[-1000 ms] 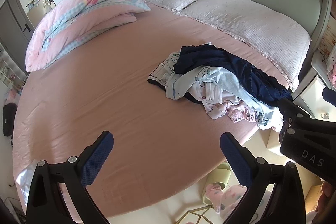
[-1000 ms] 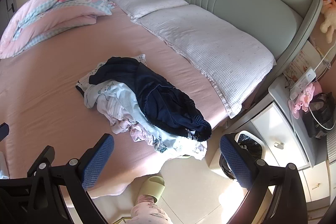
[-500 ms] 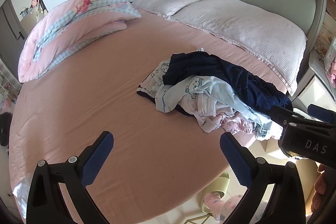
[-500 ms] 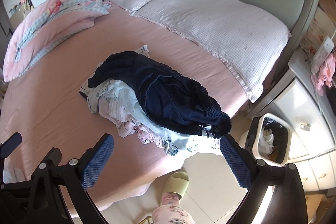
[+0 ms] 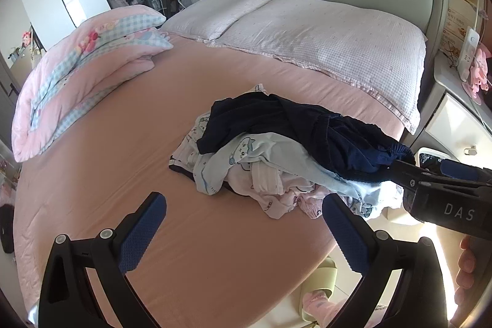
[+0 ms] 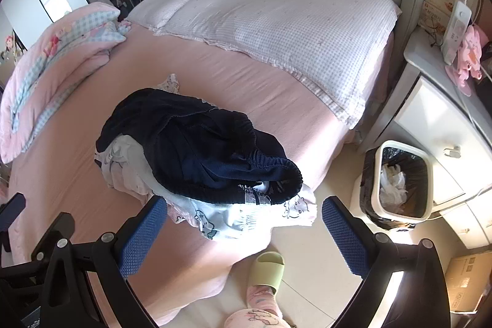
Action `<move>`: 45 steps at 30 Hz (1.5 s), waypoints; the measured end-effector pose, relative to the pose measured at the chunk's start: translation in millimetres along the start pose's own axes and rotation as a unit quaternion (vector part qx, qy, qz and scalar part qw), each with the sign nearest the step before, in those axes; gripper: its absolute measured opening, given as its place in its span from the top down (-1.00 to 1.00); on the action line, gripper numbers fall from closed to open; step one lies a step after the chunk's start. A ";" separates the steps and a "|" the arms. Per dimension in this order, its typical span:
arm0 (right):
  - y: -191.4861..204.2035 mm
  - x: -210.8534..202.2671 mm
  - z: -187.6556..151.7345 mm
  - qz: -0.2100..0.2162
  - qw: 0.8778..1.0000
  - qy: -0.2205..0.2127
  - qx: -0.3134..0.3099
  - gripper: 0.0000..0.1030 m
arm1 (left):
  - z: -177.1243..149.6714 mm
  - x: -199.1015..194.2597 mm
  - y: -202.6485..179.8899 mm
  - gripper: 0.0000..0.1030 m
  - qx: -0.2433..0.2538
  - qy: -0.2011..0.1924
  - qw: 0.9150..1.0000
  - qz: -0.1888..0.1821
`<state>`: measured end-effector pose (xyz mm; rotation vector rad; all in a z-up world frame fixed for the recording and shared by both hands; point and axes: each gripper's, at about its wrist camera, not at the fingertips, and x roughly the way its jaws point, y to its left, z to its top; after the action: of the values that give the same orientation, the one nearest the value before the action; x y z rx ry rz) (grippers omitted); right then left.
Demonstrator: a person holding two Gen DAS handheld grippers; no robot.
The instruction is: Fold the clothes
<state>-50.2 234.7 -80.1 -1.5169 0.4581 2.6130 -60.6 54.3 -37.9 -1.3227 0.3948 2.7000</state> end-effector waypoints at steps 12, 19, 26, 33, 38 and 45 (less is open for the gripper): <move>-55.0 31.0 -1.9 0.092 0.987 -0.014 0.129 -0.87 | 20.3 28.6 -21.7 -1.00 0.015 -0.007 0.999 -0.038; -63.1 48.4 -5.0 0.059 0.990 0.001 0.128 -0.57 | 26.4 42.0 -35.1 -1.00 0.023 -0.003 0.996 -0.082; -70.1 50.4 -6.7 0.080 0.988 -0.025 0.131 -0.20 | 34.2 71.1 -49.9 -1.00 0.033 0.019 0.995 -0.092; -73.6 60.6 -7.9 0.087 0.986 -0.032 0.140 0.11 | 39.9 95.3 -55.0 -0.78 0.033 0.032 0.995 -0.089; -75.8 69.5 -9.4 0.091 0.983 -0.021 0.155 0.11 | 42.4 106.4 -60.4 -0.51 0.045 0.042 0.994 -0.088; -80.9 76.5 -8.8 0.100 0.978 -0.024 0.181 0.11 | 48.7 113.8 -63.7 -0.34 0.049 0.041 0.994 -0.084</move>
<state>-63.5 303.3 -167.3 -1.3465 1.0643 2.5118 -154.2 127.2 -110.8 -1.3762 0.3990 2.4643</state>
